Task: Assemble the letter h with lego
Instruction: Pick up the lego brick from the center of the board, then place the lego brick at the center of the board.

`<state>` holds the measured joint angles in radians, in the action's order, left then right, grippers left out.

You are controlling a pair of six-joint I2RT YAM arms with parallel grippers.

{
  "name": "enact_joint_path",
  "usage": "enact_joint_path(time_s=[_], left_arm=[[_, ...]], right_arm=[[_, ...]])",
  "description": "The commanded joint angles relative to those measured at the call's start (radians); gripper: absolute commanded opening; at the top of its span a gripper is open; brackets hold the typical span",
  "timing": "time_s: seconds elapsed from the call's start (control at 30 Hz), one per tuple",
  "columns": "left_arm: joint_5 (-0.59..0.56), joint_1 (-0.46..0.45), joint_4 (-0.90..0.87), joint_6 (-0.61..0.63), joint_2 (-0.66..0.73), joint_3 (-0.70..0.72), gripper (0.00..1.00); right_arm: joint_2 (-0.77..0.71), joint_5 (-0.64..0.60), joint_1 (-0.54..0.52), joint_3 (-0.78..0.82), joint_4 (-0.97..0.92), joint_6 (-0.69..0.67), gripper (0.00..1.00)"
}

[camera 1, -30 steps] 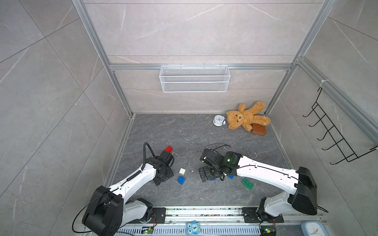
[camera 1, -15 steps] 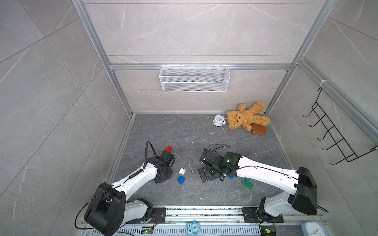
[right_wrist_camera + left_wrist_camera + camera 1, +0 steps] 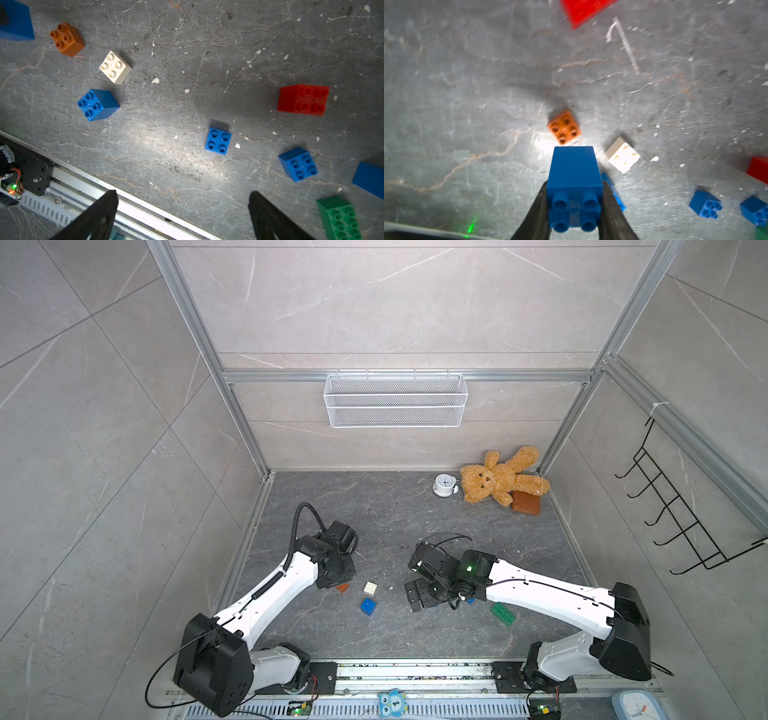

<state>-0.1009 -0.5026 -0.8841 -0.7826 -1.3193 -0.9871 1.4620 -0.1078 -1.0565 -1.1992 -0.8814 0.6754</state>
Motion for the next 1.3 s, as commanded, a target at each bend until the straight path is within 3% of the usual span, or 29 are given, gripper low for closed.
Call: enact_joint_path(time_s=[0.0, 0.27, 0.77, 0.87, 1.03, 1.13, 1.27], left_arm=[[0.055, -0.005, 0.020, 0.074, -0.105, -0.058, 0.00], [0.079, -0.005, 0.086, 0.153, -0.309, -0.168, 0.00], [0.119, -0.011, 0.205, 0.203, -0.443, -0.155, 0.02], [0.120, -0.012, 0.203, 0.206, -0.441, -0.145, 0.17], [0.104, -0.011, 0.169, 0.219, -0.412, -0.163, 0.61], [0.095, -0.012, 0.126, 0.231, -0.383, -0.197, 0.75], [0.041, -0.002, 0.053, 0.249, -0.312, -0.262, 0.86]], right_arm=[[-0.029, 0.008, -0.008, 0.015, 0.005, -0.025, 1.00], [-0.040, 0.024, -0.028, 0.041, 0.022, -0.024, 1.00], [0.006, 0.032, -0.091, 0.038, 0.044, -0.063, 1.00], [0.020, 0.041, -0.104, 0.028, 0.056, -0.077, 1.00], [0.054, 0.060, -0.124, -0.002, 0.067, -0.114, 1.00], [0.077, 0.080, -0.131, -0.024, 0.082, -0.140, 1.00], [0.125, 0.113, -0.147, -0.058, 0.112, -0.173, 0.96]])
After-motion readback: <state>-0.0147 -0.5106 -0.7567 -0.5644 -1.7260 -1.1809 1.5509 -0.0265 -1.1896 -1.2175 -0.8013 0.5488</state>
